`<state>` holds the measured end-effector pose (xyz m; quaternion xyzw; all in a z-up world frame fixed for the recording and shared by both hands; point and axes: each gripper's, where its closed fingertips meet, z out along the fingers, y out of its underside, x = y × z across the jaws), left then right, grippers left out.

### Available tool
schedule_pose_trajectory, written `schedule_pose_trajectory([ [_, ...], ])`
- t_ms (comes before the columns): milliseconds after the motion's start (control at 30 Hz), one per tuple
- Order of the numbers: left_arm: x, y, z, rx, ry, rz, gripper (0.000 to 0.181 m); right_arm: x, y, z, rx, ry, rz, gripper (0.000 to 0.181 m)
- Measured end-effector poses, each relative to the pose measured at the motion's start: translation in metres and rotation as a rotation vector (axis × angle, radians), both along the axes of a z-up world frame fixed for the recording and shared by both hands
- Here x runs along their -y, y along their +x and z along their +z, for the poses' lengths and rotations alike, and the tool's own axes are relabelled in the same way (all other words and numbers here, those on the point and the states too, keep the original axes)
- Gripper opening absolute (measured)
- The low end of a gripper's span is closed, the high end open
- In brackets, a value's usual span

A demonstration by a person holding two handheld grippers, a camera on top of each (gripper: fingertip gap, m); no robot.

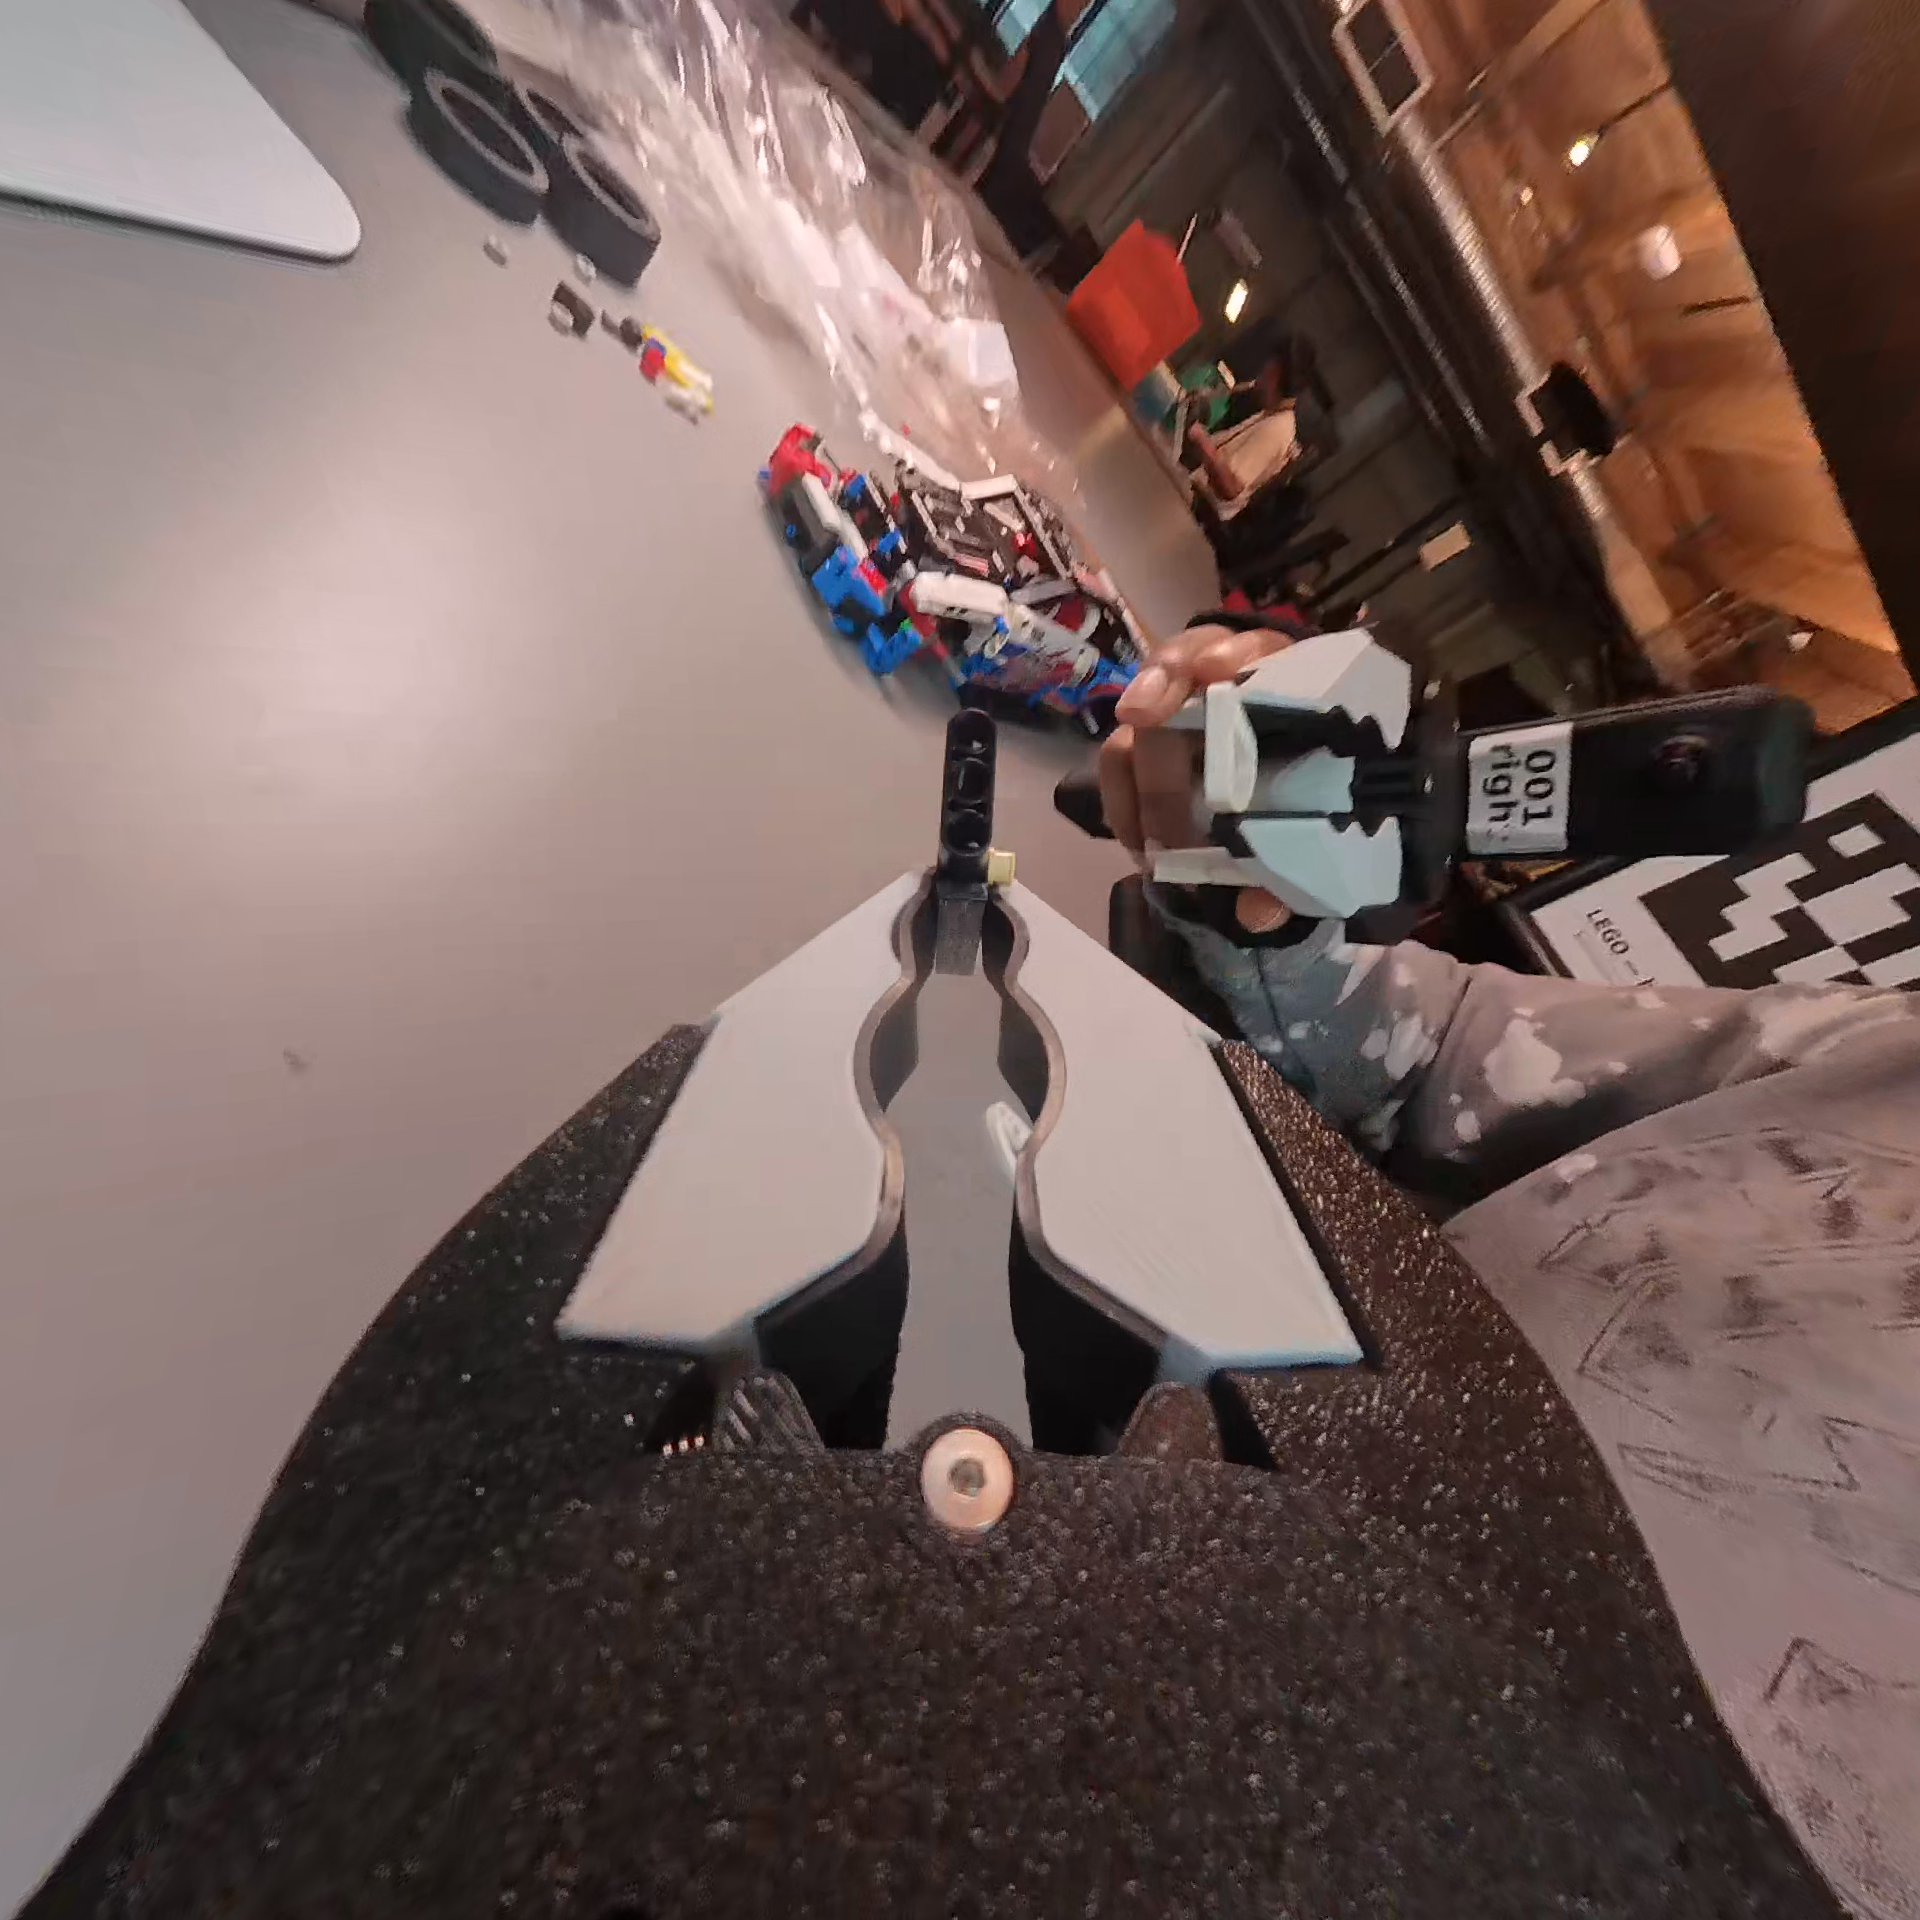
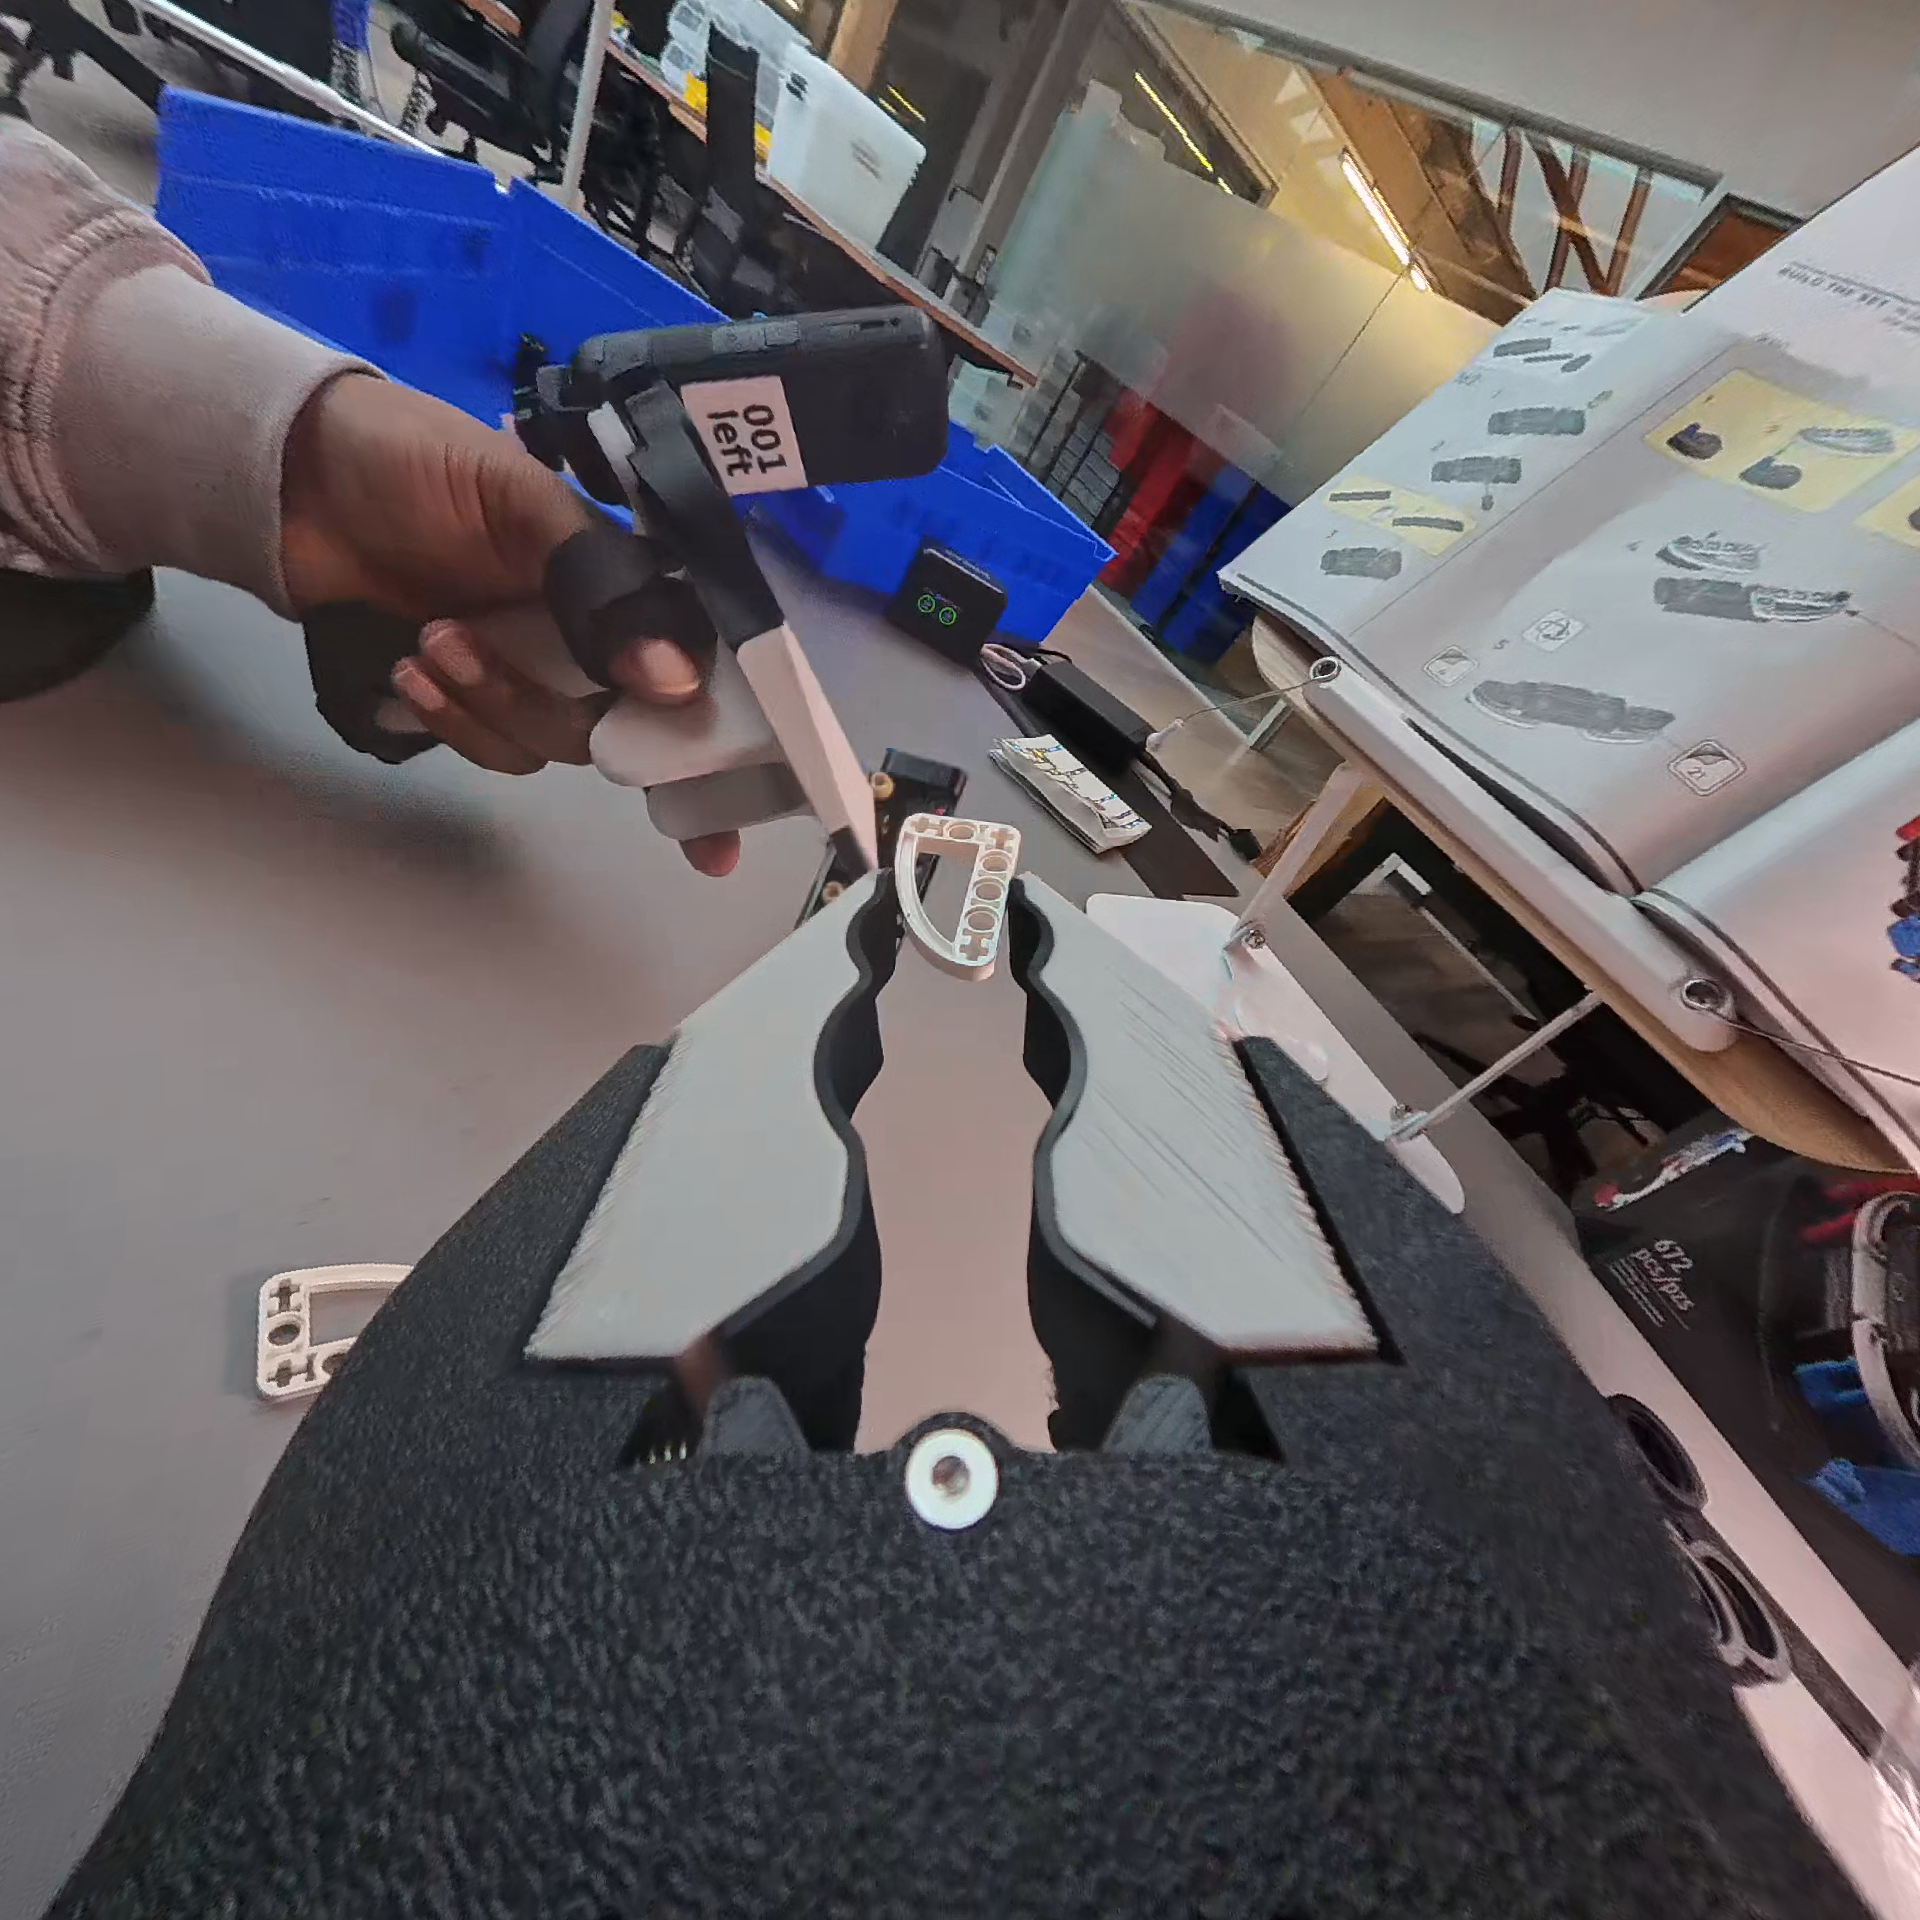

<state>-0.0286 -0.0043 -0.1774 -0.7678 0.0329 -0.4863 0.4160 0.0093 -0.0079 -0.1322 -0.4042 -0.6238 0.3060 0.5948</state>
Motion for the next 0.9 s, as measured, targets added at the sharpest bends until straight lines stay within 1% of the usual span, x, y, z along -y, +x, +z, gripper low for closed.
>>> schedule_pose_trajectory([
  [33,0.003,0.002,-0.01,-0.033,-0.039,-0.026,0.005,0.0,0.0,-0.002,0.005,0.003,0.006,0.02],
  [67,0.009,0.007,-0.023,-0.073,-0.092,-0.08,0.006,0.001,-0.001,-0.006,0.03,-0.006,0.02,0.02],
  [133,0.019,0.015,-0.042,-0.128,-0.159,-0.149,0.005,0.004,-0.003,-0.021,0.099,-0.042,0.055,0.02],
  [200,0.03,0.024,-0.054,-0.181,-0.2,-0.227,0.006,0.013,-0.001,-0.048,0.247,-0.103,0.122,0.02],
  [233,0.032,0.025,-0.059,-0.218,-0.205,-0.236,0.006,0.016,0.001,-0.063,0.335,-0.132,0.142,0.02],
  [333,0.04,0.029,-0.066,-0.276,-0.217,-0.296,0.005,0.016,0.014,-0.101,0.556,-0.151,0.145,0.021],
  [400,0.042,0.028,-0.067,-0.301,-0.212,-0.308,0.007,0.014,0.019,-0.115,0.631,-0.167,0.13,0.021],
  [467,0.042,0.028,-0.066,-0.322,-0.197,-0.312,0.011,0.012,0.022,-0.123,0.678,-0.169,0.116,0.021],
  [600,0.042,0.028,-0.066,-0.338,-0.172,-0.314,0.005,0.003,0.02,-0.119,0.661,-0.174,0.069,0.024],
  [700,0.04,0.028,-0.061,-0.335,-0.147,-0.306,0.005,0.003,0.013,-0.094,0.526,-0.252,0.08,0.025],
  [767,0.039,0.029,-0.056,-0.339,-0.119,-0.295,0.005,0.005,0.01,-0.081,0.472,-0.282,0.093,0.025],
  [833,0.033,0.029,-0.051,-0.362,-0.077,-0.257,0.006,0.007,0.004,-0.07,0.41,-0.312,0.096,0.024],
  [900,0.026,0.028,-0.045,-0.398,-0.029,-0.203,0.005,0.013,-0.003,-0.061,0.351,-0.383,0.101,0.024],
])
